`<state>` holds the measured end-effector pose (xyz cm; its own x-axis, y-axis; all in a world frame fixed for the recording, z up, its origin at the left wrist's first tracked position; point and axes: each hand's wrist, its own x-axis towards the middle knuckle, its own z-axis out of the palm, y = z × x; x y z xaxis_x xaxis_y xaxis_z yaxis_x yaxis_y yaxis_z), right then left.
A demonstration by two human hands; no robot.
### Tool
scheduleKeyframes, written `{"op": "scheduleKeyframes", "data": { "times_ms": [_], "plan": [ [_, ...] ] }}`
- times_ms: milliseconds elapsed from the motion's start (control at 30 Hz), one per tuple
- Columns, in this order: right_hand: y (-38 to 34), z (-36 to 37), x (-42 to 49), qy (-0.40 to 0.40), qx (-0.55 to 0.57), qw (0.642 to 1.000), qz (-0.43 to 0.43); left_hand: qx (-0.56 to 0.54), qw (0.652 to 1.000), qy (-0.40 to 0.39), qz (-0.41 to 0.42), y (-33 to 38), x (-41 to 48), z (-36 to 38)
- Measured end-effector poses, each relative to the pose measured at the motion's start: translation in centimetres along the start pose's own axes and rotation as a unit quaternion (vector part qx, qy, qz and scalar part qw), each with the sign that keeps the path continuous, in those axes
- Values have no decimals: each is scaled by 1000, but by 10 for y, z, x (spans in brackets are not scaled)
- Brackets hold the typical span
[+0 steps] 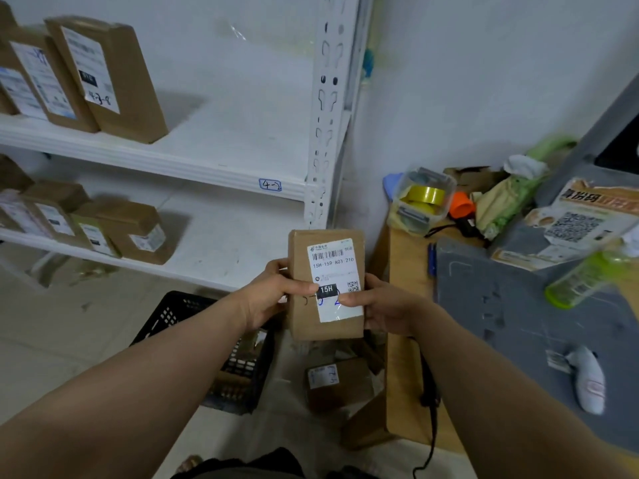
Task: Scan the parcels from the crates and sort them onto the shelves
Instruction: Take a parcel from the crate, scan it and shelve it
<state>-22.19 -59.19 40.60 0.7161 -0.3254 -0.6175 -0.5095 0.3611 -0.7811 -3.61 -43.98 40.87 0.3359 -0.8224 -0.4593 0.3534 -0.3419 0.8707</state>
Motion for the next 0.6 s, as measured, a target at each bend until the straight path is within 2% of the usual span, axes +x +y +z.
{"op": "scheduleKeyframes", "data": {
  "times_ms": [200, 333, 400, 467, 533, 600],
  "plan": [
    [8, -6, -10, 25, -35, 999, 8, 30, 999, -4, -26, -7, 1, 11],
    [15, -13, -18, 99, -22, 995, -2, 24, 999, 26, -38, -14, 0, 18],
    [19, -18, -24, 167, 6, 986, -23, 22, 998, 37, -49, -18, -1, 18],
    [25, -27, -29, 280, 15, 959, -43, 27, 997, 32, -58, -22, -1, 16],
    [33, -39, -34, 378, -32, 925, -18, 35, 997, 24, -62, -28, 0, 14],
    [47, -52, -40, 427, -116, 896, 32, 39, 997, 24, -66, -32, -1, 17]
  ]
}}
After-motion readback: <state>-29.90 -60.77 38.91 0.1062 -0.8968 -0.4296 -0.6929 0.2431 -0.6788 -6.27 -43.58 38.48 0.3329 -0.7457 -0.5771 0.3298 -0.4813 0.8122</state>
